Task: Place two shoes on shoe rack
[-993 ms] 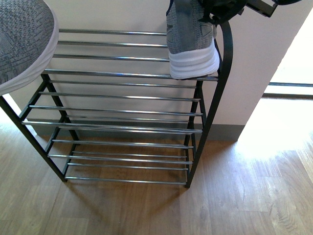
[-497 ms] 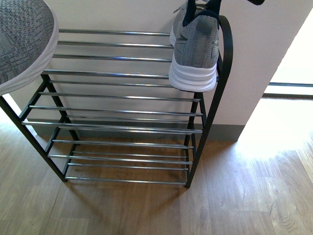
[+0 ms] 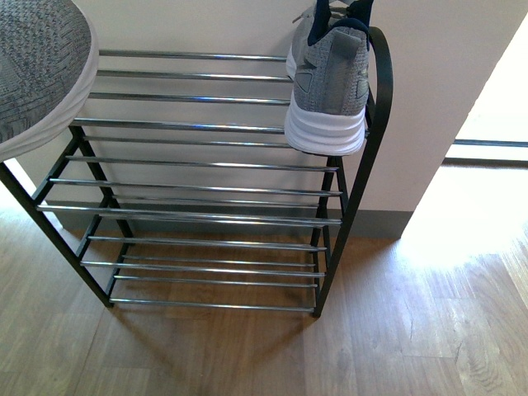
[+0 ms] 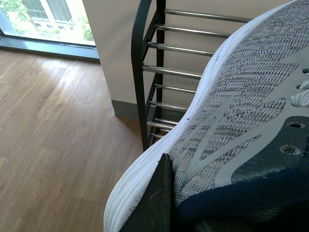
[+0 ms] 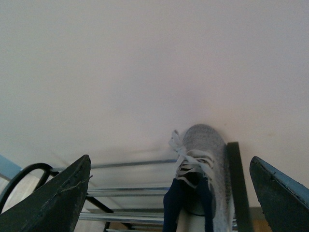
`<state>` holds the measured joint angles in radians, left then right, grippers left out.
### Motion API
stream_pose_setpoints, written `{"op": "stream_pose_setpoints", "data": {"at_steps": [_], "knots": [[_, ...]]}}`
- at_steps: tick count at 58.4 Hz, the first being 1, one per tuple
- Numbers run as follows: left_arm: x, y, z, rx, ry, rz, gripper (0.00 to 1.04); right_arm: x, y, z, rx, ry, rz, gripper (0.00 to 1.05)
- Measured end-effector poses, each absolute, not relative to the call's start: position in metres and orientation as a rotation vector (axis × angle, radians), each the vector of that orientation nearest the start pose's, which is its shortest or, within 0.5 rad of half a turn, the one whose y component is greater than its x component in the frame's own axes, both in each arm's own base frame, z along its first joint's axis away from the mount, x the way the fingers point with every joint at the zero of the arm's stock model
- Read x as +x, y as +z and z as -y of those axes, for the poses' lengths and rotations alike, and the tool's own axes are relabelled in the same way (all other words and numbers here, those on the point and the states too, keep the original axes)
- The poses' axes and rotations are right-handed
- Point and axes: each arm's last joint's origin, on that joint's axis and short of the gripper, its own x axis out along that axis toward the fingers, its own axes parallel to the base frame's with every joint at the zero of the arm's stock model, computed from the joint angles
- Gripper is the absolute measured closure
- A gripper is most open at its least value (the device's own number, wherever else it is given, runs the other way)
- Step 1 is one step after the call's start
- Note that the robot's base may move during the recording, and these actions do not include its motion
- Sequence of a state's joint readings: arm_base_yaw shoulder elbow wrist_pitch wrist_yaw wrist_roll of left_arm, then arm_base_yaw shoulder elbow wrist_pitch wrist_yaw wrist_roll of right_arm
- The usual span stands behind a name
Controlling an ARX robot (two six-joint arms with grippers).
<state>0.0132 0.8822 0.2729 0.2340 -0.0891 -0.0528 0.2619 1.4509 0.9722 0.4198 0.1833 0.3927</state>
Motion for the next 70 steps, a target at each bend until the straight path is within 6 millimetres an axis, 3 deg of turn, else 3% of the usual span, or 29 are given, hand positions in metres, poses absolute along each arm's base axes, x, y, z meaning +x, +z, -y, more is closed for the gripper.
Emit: {"op": "stream_pose_setpoints", "data": {"at_steps": [16, 30, 40, 47, 56, 70], "knots": [[0.177, 0.181, -0.005, -0.038, 0.111, -0.372, 1.03, 0.259, 0.3, -0.036, 0.27, 0.125, 0.005, 0.09], [0.177, 0.181, -0.005, -0.038, 0.111, -0.372, 1.03, 0.204, 0.264, 0.01, 0.193, 0.045, 0.02, 0.09], [0.177, 0.181, -0.005, -0.038, 0.111, -0.372, 1.03, 0.191, 0.242, 0.031, 0.185, -0.07, 0.037, 0.09], [0.177, 0.181, -0.005, -0.038, 0.111, -0.372, 1.03, 0.19, 0.24, 0.033, 0.186, -0.076, 0.031, 0.09], [0.177, 0.181, -0.005, -0.038, 0.112, -0.372, 1.03, 0.178, 0.227, 0.025, 0.053, -0.007, -0.002, 0.36], [0.177, 0.181, -0.005, -0.038, 0.111, -0.372, 1.03, 0.16, 0.205, 0.015, 0.017, -0.005, -0.009, 0.75]]}}
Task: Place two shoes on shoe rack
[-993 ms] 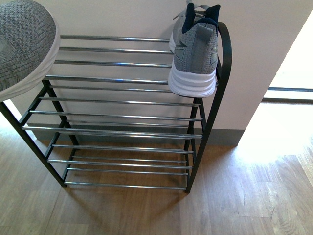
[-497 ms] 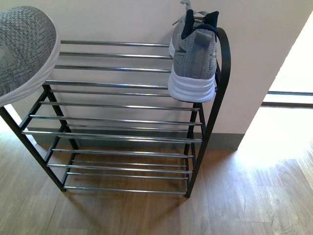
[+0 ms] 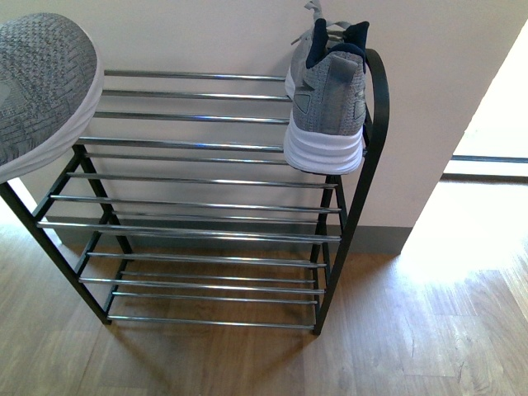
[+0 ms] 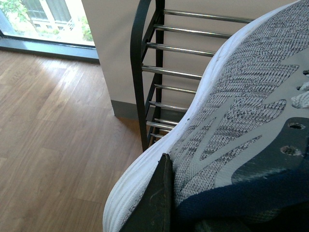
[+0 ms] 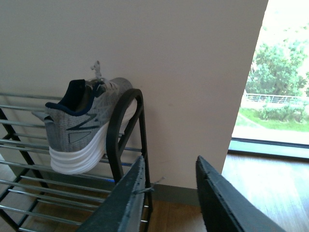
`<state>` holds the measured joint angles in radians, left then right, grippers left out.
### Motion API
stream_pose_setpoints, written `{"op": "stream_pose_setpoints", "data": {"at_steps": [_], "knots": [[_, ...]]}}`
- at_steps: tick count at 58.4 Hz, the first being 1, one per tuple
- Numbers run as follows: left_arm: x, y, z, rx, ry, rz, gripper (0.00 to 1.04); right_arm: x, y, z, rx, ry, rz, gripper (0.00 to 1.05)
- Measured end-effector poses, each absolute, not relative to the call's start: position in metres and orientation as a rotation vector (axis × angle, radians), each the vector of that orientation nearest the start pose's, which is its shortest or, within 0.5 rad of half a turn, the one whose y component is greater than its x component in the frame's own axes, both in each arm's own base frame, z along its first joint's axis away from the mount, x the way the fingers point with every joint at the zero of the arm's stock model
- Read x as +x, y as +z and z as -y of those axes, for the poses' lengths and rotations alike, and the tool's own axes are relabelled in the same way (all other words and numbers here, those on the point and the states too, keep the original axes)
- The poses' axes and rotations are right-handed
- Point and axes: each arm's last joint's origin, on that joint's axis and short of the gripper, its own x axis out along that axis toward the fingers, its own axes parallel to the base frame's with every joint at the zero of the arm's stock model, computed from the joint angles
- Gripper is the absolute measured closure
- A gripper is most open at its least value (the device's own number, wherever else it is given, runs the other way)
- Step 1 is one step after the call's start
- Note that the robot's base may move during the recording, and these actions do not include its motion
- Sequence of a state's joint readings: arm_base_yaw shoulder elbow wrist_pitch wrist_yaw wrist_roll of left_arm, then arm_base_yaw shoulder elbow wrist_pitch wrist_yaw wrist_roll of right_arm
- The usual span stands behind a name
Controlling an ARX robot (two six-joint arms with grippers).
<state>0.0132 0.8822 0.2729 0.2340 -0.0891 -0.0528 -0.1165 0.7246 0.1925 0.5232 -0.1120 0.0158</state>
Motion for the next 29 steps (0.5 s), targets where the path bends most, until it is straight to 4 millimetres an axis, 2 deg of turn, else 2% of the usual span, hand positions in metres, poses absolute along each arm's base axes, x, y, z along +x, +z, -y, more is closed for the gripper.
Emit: {"op": "stream_pose_setpoints", "data": {"at_steps": [10, 16, 29], "knots": [[0.177, 0.181, -0.005, -0.038, 0.111, -0.372, 1.03, 0.149, 0.195, 0.007, 0.009, -0.03, -0.007, 1.03], [0.177, 0.181, -0.005, -0.038, 0.111, -0.372, 1.03, 0.144, 0.19, 0.001, 0.005, 0.002, -0.006, 1.03], [0.177, 0.181, -0.005, -0.038, 0.111, -0.372, 1.03, 0.134, 0.182, 0.001, 0.005, -0.004, -0.006, 1.03]]}}
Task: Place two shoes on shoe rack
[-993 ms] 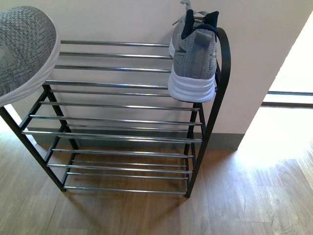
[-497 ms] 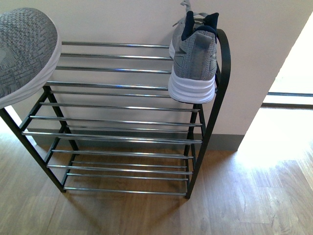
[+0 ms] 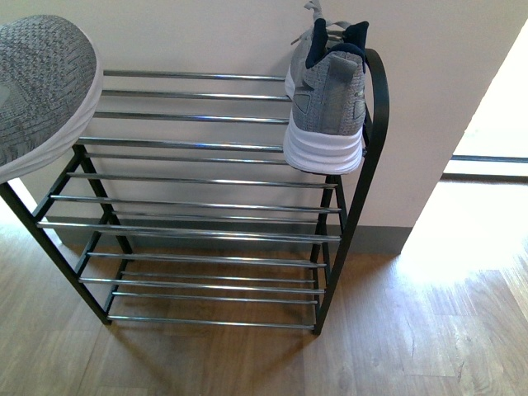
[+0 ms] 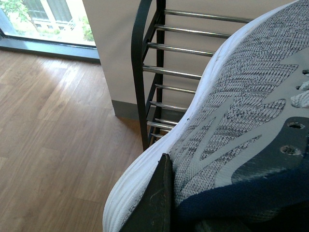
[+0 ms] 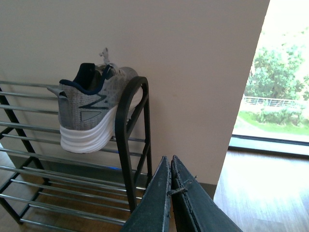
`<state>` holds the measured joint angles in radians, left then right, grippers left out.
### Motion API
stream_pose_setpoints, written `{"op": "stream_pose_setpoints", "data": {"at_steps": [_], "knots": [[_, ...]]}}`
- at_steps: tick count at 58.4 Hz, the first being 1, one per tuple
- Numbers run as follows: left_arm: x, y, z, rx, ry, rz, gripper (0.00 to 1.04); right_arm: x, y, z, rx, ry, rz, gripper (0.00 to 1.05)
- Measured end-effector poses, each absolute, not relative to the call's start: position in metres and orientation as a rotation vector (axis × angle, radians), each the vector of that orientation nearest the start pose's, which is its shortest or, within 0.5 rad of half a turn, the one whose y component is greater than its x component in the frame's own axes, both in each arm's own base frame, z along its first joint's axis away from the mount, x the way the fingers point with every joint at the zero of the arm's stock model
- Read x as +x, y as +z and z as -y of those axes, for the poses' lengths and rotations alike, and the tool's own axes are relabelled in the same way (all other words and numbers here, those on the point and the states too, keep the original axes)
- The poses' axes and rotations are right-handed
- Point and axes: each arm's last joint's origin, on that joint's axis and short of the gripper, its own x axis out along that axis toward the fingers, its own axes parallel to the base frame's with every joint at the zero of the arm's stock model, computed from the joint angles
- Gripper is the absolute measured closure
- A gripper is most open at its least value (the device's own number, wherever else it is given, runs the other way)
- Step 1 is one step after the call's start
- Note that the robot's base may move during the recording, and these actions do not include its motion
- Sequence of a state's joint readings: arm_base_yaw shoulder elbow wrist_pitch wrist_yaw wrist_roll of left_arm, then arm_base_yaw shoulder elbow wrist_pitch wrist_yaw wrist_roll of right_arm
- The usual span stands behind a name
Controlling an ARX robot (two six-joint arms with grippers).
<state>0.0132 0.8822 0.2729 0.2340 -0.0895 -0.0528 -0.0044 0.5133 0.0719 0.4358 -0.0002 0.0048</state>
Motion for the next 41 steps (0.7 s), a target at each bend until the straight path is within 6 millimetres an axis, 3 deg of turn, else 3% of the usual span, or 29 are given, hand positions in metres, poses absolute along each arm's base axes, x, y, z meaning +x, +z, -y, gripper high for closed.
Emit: {"op": "stream_pose_setpoints", "data": {"at_steps": [41], "knots": [[0.177, 0.181, -0.005, -0.038, 0.111, -0.372, 1.03, 0.112, 0.173, 0.0, 0.004, -0.004, 0.022, 1.03]]}}
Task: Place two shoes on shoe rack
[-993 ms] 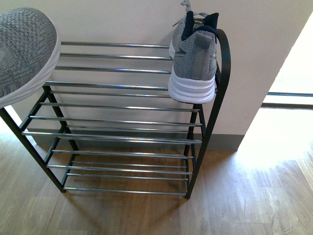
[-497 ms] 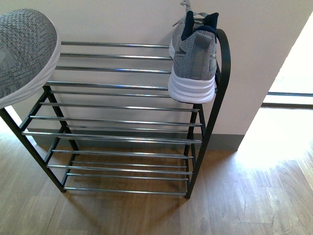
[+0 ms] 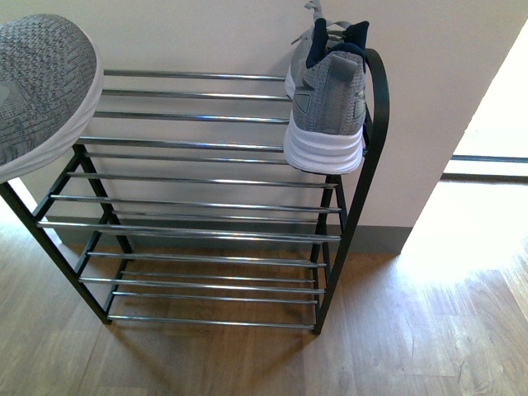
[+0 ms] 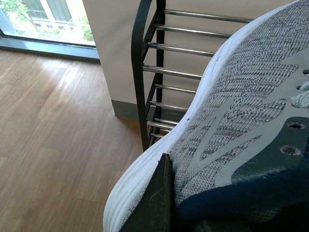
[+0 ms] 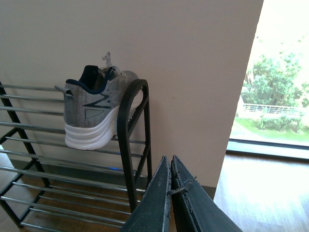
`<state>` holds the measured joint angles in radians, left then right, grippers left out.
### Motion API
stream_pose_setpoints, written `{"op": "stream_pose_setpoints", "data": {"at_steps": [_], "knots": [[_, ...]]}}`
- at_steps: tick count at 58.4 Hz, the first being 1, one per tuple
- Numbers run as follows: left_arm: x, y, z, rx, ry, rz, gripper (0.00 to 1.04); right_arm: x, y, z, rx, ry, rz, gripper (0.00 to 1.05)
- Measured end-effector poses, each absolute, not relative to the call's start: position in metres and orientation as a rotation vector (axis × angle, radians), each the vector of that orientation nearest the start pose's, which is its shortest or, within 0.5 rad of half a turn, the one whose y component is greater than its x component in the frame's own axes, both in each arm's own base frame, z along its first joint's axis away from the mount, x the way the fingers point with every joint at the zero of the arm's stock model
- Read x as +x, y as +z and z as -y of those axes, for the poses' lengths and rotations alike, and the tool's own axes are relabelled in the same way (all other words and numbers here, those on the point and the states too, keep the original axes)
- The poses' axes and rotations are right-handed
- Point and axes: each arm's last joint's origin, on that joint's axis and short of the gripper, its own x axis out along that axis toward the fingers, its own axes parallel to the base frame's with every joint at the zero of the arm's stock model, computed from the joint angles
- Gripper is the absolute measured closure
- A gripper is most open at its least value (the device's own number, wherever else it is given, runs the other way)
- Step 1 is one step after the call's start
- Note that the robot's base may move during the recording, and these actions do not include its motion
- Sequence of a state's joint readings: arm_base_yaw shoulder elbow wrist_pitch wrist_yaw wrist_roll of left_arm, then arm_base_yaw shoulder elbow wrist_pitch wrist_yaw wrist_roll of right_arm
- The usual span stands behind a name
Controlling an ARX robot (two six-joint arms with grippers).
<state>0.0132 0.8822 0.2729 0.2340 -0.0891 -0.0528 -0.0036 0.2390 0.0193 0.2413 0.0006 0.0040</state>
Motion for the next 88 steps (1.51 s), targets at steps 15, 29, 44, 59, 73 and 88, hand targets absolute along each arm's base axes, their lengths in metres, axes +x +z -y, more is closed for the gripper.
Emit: {"op": "stream_pose_setpoints", "data": {"at_steps": [15, 29, 44, 59, 73, 88], "knots": [[0.177, 0.181, -0.005, -0.038, 0.111, -0.372, 1.03, 0.108, 0.173, 0.0, 0.004, -0.004, 0.02, 1.03], [0.177, 0.181, -0.005, -0.038, 0.111, -0.372, 1.03, 0.097, 0.17, 0.0, 0.004, -0.004, 0.014, 1.03], [0.177, 0.181, -0.005, -0.038, 0.111, -0.372, 1.03, 0.097, 0.17, 0.0, 0.003, -0.004, 0.017, 0.97], [0.177, 0.181, -0.005, -0.038, 0.111, -0.372, 1.03, 0.097, 0.17, 0.0, 0.003, -0.004, 0.017, 0.51], [0.177, 0.181, -0.005, -0.037, 0.122, -0.372, 1.03, 0.097, 0.17, 0.0, 0.003, -0.001, 0.017, 0.1], [0.177, 0.181, -0.004, -0.038, 0.102, -0.372, 1.03, 0.097, 0.17, 0.0, 0.003, -0.005, 0.015, 0.09]]}}
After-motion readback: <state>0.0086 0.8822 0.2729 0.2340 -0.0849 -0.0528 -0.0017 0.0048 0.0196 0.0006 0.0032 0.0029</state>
